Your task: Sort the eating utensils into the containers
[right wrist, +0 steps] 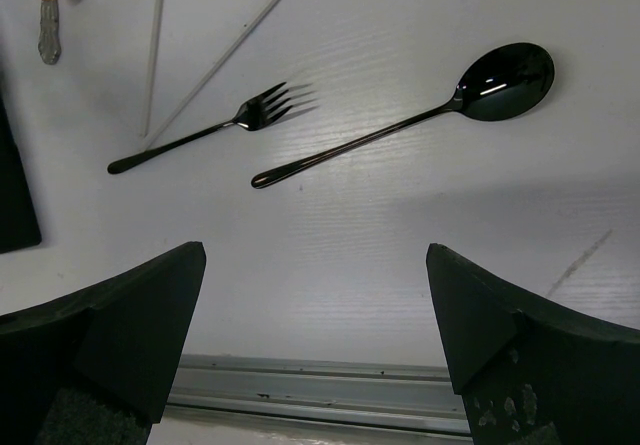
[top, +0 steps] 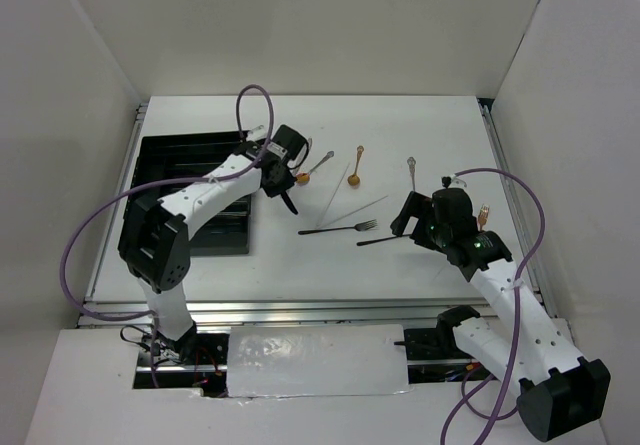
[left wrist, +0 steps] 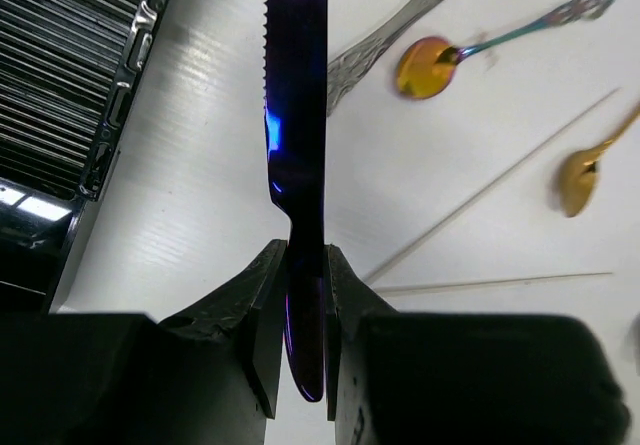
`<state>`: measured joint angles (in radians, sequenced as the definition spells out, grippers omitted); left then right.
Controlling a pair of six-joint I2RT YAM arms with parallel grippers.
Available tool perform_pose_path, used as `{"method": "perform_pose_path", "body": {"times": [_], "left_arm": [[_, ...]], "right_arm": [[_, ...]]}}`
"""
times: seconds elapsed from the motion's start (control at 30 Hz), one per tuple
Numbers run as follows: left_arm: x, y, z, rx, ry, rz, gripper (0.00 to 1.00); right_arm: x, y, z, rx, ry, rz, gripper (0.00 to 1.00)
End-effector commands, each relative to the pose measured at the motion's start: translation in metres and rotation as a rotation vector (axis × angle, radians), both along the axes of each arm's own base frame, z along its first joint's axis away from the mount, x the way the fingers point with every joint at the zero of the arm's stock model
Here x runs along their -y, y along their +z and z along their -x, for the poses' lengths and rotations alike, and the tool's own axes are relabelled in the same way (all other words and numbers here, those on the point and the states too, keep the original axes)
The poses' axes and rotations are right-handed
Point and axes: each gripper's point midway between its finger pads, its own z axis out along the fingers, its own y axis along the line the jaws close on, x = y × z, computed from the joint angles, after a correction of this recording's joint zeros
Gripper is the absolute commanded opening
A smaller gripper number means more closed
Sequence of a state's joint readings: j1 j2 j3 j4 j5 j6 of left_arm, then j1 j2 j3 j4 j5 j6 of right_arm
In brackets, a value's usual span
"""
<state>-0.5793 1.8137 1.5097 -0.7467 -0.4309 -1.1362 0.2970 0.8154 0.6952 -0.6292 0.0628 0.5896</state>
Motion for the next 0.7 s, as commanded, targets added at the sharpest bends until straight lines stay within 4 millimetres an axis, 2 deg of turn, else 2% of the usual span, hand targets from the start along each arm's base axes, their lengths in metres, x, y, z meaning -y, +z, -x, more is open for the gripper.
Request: {"method": "perform_pose_path", "body": {"times": [0.0, 0.07, 0.2, 0.33, 0.5, 0.57, 0.6, 0.67], "left_arm": [[-0.004, 0.054, -0.013, 0.139, 0.098, 0.058, 0.0], [-0.005, 0.061, -0.015, 0.152, 0.135, 0.075, 0.0], [-0.023, 0.072, -0.017, 0.184, 0.232, 0.082, 0.0], [-0.052, 0.075, -0.017, 0.201, 0.339, 0.079, 0.0], [-0.097, 0.078, -0.011, 0.215, 0.531, 0.102, 0.0], [-0.107, 0.075, -0.009, 0.22, 0.579, 0.113, 0.0], [-0.113, 0.068, -0.006, 0.21, 0.603, 0.111, 0.0], [-0.129, 0.068, -0.006, 0.228, 0.661, 0.121, 0.0]], "right_arm": [[-0.005, 0.009, -0.007, 0.052, 0.018, -0.011, 1.0], [-0.004, 0.009, -0.007, 0.054, 0.017, -0.008, 1.0], [-0.004, 0.009, -0.006, 0.053, 0.021, -0.003, 1.0], [-0.004, 0.006, -0.005, 0.046, 0.023, -0.001, 1.0], [-0.006, -0.002, -0.002, 0.028, 0.039, -0.008, 1.0], [-0.007, -0.003, -0.001, 0.022, 0.044, -0.01, 1.0], [-0.008, -0.004, -0.001, 0.021, 0.045, -0.011, 1.0], [-0.008, -0.005, 0.0, 0.017, 0.047, -0.012, 1.0]]}}
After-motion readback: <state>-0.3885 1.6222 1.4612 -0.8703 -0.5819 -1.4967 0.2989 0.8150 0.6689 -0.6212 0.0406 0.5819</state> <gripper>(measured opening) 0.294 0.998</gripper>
